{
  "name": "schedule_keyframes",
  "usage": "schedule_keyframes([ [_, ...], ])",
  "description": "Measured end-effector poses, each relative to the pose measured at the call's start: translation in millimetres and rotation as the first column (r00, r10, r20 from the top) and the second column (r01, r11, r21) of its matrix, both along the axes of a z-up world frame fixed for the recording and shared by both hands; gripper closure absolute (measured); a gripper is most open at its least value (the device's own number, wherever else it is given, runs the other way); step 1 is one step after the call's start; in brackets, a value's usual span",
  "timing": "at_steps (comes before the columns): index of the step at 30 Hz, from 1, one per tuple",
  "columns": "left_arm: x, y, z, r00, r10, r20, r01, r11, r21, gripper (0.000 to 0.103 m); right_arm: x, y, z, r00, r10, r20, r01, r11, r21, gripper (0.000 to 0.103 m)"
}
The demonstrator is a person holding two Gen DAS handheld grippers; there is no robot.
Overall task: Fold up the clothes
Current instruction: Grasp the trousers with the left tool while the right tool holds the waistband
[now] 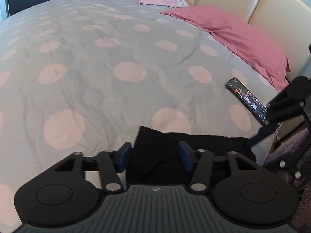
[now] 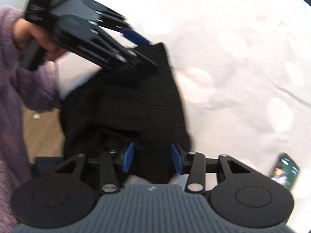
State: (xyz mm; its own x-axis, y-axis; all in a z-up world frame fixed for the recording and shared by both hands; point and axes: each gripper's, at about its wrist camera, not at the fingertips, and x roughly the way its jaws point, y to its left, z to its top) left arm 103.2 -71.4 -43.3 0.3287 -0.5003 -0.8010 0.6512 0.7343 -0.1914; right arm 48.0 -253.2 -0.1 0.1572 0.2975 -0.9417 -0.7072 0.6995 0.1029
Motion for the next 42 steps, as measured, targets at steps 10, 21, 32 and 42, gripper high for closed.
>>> schedule_keyframes([
  [10, -20, 8, 28, 0.999, -0.017, 0.028, 0.016, 1.000, 0.017, 0.093, -9, 2, -12, 0.994, 0.110, 0.003, -0.110, 0.994, -0.001, 0.046],
  [21, -60, 24, 31, 0.987, -0.153, -0.042, 0.157, 0.983, 0.090, 0.094, -26, 27, -7, 0.973, 0.231, -0.008, -0.230, 0.973, 0.030, 0.067],
  [32, -55, 9, 25, 0.958, -0.274, 0.080, 0.261, 0.955, 0.141, 0.047, -13, 13, -3, 0.975, 0.220, -0.026, -0.219, 0.975, 0.037, 0.090],
  [42, -21, -7, 9, 0.915, -0.401, 0.052, 0.393, 0.912, 0.119, 0.048, -11, 9, -2, 0.975, 0.219, -0.028, -0.218, 0.975, 0.048, 0.090],
])
